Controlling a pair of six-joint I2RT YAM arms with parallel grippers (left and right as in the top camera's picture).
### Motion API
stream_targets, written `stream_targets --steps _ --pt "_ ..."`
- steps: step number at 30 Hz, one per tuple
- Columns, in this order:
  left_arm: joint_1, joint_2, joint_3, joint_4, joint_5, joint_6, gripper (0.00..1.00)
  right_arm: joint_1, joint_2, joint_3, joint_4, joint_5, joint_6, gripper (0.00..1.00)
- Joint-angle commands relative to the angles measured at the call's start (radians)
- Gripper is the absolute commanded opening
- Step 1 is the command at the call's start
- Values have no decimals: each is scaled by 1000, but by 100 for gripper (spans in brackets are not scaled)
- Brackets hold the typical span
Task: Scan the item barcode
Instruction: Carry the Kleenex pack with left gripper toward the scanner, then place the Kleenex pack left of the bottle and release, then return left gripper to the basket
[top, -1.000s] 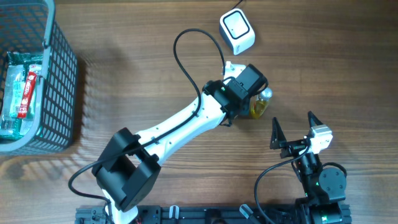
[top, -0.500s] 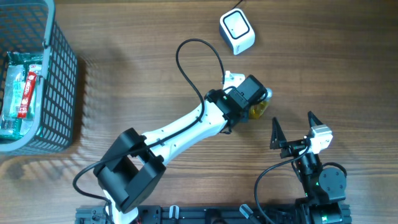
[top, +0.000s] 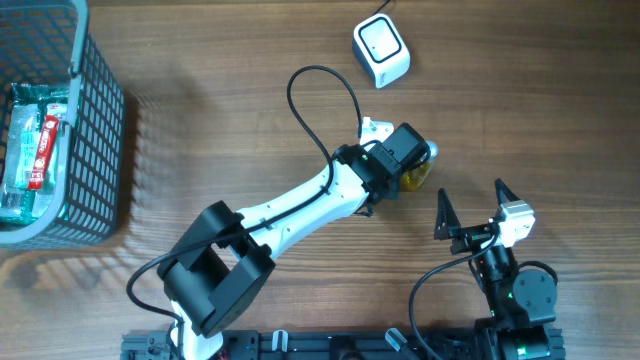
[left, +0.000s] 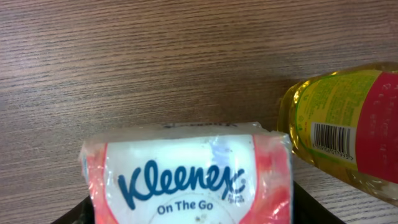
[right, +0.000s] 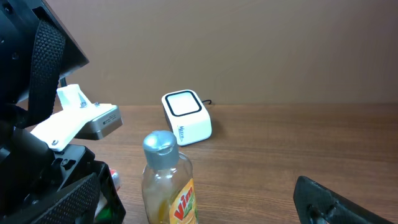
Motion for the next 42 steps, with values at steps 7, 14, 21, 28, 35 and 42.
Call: stream_targets --steps 7,14,21,28,35,42 --pt "0 3 1 -26 -15 -5 98 -2 -6 -1 2 9 -7 100" --pt "2 -40 3 -26 -16 -3 100 -2 -6 -1 2 9 -7 100" --pt "20 -116 3 -20 -16 -2 100 -2 -6 -1 2 9 -7 100" --pt "80 -225 3 -8 -16 49 97 -2 -6 -1 2 9 -8 100" --pt "389 -387 343 -158 -106 443 96 -2 -6 -1 2 9 -8 100" --pt "890 -468 577 -151 -106 646 100 -2 -6 -1 2 9 -8 100"
